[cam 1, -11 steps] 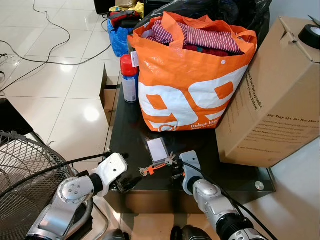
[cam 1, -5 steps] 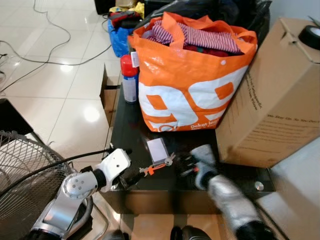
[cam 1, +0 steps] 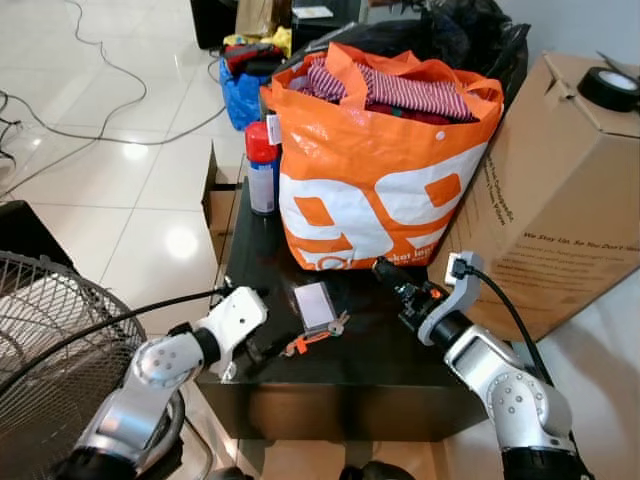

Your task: Hang keys on a hook

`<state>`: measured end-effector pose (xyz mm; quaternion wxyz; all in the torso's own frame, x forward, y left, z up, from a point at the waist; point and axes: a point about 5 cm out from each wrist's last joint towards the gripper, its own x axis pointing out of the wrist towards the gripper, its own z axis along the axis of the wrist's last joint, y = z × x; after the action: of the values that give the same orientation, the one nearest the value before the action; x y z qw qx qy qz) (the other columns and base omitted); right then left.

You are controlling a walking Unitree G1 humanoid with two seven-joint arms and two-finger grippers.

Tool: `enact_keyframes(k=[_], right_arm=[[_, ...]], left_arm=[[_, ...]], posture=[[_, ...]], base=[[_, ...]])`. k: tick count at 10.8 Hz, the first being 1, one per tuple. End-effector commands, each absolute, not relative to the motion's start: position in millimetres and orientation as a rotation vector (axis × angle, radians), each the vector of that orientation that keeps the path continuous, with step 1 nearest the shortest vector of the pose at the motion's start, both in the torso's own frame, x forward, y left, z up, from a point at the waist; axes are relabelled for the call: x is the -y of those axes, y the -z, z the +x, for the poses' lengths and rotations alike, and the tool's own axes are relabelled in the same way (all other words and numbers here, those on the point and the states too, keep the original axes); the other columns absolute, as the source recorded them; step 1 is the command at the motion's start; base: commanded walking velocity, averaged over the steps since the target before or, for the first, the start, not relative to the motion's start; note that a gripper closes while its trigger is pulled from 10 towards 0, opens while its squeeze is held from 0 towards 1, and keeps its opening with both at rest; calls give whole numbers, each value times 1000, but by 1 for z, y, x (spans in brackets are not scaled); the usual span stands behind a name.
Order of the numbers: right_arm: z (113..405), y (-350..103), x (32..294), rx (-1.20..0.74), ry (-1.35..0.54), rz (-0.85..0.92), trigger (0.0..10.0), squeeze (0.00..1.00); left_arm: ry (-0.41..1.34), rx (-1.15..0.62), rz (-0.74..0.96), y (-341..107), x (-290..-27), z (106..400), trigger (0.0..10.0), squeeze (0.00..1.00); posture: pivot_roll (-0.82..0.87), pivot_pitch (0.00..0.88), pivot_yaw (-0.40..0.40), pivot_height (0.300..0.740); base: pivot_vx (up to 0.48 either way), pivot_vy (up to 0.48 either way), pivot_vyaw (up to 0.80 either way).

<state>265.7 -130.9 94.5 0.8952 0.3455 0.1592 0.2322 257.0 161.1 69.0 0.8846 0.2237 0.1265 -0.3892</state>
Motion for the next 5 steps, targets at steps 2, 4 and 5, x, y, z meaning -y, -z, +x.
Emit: enact_keyframes(k=[2, 4, 5], right_arm=[[266, -102, 134, -330, -470, 679, 0, 0], [267, -87, 134, -394, -413, 448, 0, 0], [266, -80, 132, -423, -394, 334, 0, 0]], left_arm=[[811, -241, 476, -72, -157, 263, 10000, 0], [817, -242, 473, -72, -156, 264, 10000, 0], [822, -244, 473, -71, -156, 263, 10000, 0]], posture=[[24, 0, -56, 740], [24, 0, -51, 740], [26, 0, -51, 740]], base=[[0, 0, 0], [0, 0, 0], [0, 0, 0]])
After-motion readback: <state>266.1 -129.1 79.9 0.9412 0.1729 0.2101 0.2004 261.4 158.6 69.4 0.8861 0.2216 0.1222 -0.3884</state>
